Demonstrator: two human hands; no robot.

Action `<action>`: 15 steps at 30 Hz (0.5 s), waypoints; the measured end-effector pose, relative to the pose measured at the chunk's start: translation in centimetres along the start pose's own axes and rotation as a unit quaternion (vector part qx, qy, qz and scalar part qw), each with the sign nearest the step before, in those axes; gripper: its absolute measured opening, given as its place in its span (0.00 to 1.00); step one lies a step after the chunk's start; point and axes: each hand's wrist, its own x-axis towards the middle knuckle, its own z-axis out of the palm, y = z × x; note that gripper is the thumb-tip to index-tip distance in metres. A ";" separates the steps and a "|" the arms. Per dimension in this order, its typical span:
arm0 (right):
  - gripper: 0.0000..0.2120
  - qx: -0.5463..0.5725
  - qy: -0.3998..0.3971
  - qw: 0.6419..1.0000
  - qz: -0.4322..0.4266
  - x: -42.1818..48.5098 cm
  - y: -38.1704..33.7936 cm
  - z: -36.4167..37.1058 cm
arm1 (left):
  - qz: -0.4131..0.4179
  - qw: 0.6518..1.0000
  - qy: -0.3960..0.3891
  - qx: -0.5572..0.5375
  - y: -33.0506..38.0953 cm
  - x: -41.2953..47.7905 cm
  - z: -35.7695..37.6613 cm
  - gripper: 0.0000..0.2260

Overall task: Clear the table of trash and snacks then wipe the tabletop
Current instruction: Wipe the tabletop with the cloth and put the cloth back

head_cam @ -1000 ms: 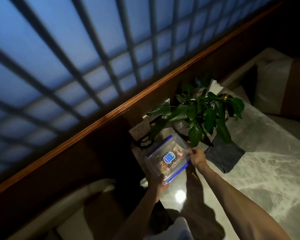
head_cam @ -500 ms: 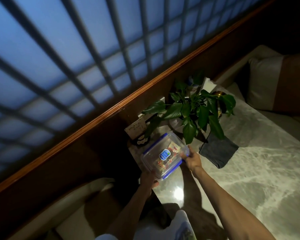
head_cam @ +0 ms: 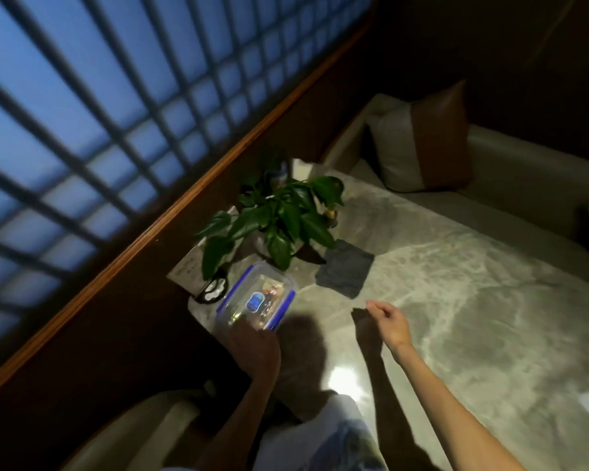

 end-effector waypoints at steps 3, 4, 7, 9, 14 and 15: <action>0.07 0.004 0.027 0.999 0.018 -1.2 2.4 -5.3 | 0.135 0.988 -0.027 0.073 1.6 -3.3 0.8 0.13; 0.07 -0.001 0.029 0.999 0.019 -1.3 3.0 -6.6 | 0.158 0.983 -0.055 0.072 2.3 -4.0 1.0 0.10; 0.09 -0.006 0.030 0.999 0.015 -1.0 3.7 -8.5 | 0.220 0.967 -0.101 0.081 3.6 -4.7 2.7 0.04; 0.10 -0.021 0.026 0.999 0.005 -0.4 3.2 -8.3 | 0.243 0.955 -0.113 0.125 5.1 -3.9 3.3 0.04; 0.07 -0.090 -0.009 0.996 -0.017 1.8 0.1 -5.2 | 0.254 0.938 -0.160 0.170 8.0 -1.0 4.0 0.04; 0.08 -0.110 -0.011 0.994 -0.018 2.7 -0.4 -4.2 | 0.270 0.938 -0.159 0.149 8.5 -0.4 4.2 0.04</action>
